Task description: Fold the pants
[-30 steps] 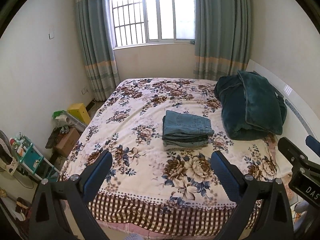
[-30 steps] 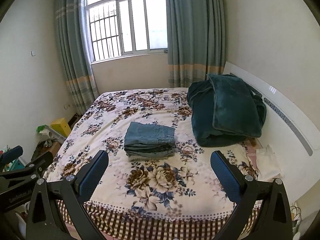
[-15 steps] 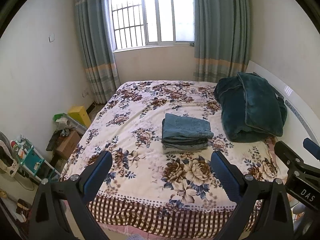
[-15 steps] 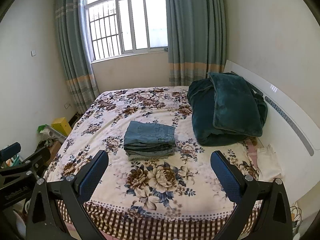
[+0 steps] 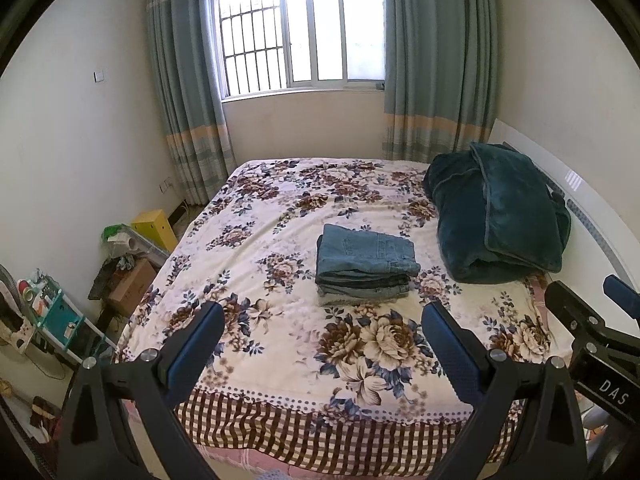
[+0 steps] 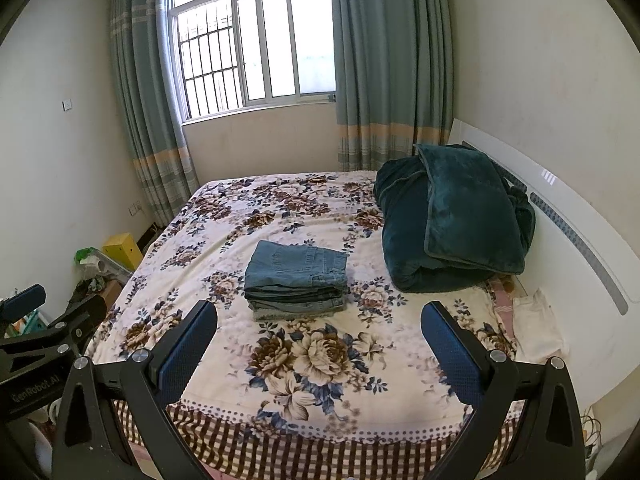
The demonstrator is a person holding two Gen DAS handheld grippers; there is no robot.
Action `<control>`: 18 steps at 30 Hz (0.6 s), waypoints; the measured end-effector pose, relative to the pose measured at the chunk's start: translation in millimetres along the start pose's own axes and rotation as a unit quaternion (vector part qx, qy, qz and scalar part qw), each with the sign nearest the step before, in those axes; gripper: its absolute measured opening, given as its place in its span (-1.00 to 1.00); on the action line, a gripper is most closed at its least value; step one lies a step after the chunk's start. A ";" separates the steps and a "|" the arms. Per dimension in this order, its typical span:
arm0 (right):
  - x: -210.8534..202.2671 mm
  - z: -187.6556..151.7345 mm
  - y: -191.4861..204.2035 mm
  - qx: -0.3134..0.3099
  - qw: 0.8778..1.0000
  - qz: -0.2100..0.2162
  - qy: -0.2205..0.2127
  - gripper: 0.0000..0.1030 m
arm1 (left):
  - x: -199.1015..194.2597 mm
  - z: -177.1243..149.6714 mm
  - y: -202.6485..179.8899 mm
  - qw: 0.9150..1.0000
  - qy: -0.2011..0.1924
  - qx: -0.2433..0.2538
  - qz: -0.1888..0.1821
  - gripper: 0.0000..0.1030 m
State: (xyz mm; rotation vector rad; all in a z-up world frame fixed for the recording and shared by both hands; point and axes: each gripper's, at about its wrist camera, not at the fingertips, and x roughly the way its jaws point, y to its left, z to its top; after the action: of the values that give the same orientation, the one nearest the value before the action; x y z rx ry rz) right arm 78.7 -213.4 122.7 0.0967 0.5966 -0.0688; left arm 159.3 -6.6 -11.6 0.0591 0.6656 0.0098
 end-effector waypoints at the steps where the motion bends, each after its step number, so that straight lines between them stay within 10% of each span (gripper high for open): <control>1: 0.2 -0.1 -0.1 0.000 1.000 0.000 0.001 1.00 | -0.5 -1.8 -1.8 1.000 0.000 -0.001 0.001 0.96; 18: 11.2 -11.6 -8.5 -0.005 1.000 0.007 0.005 1.00 | -0.1 -4.9 -4.2 1.000 -0.001 -0.004 0.003 0.96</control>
State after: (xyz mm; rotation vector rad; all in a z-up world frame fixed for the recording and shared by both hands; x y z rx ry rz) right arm 80.7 -220.9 106.3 0.0918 0.6066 -0.0512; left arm 156.1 -10.5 -15.6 0.0546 0.6636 0.0186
